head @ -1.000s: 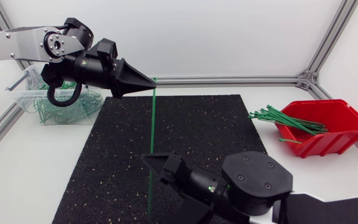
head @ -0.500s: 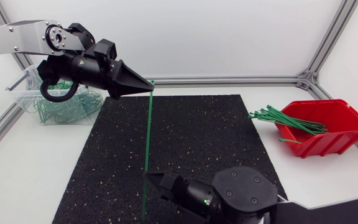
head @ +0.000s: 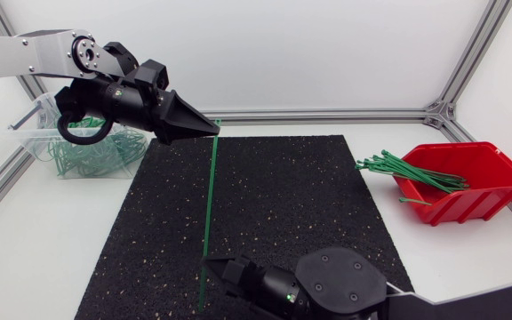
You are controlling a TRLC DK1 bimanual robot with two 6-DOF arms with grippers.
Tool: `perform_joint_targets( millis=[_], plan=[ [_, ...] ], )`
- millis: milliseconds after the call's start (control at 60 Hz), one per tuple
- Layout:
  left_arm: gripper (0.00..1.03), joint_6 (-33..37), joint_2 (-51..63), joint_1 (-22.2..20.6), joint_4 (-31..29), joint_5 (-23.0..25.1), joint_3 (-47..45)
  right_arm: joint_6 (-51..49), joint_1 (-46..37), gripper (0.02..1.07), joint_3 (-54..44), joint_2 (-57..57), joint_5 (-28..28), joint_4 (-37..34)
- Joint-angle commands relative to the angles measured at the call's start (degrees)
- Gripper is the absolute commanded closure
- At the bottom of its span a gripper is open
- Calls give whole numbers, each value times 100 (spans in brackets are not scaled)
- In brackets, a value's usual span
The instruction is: Take a green cable tie from the red box, thread the tail through the head to close it, then place it in the transparent bin on the left.
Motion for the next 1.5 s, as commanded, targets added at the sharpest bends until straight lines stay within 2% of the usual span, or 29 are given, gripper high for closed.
perform_joint_targets(
  millis=[0,67,183,283,533,833,1450,1467,1483],
  plan=[
    [100,288,151,33,-168,-15,174,-67,117,65,9,7,50,77],
    [100,464,195,-2,-335,-85,244,-75,161,65,18,86,58,86],
    [100,1088,327,-29,-1038,-76,473,-75,258,66,36,297,76,86],
    [100,1326,353,-55,-1293,-76,525,-75,258,66,80,464,85,95],
    [100,1413,414,-55,-1311,-85,490,-75,346,66,317,578,85,113],
    [100,1967,397,-55,-1425,-76,490,-75,407,66,343,780,111,121],
    [100,2143,318,-187,-1548,-76,358,-84,363,66,660,1360,155,139],
    [100,2152,318,-187,-1548,-76,358,-84,363,69,660,1378,155,139],
    [100,2152,318,-187,-1548,-76,358,-93,372,76,668,1386,146,139]
  ],
)
